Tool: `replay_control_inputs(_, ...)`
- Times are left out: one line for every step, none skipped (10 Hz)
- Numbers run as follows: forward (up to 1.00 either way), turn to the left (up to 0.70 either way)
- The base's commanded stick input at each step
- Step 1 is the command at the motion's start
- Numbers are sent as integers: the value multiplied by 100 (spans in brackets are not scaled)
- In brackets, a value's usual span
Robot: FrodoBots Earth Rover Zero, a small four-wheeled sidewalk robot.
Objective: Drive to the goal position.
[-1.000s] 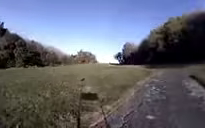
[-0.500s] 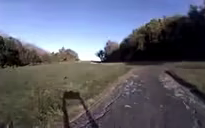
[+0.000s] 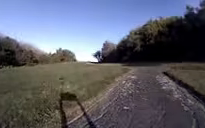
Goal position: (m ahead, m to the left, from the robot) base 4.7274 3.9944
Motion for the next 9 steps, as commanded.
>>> replay_control_inputs(50, -49)
replay_control_inputs(50, -48)
replay_control_inputs(50, -29)
replay_control_inputs(50, -14)
replay_control_inputs(50, -3)
replay_control_inputs(50, 0)
replay_control_inputs(50, 0)
replay_control_inputs(50, 0)
replay_control_inputs(50, 0)
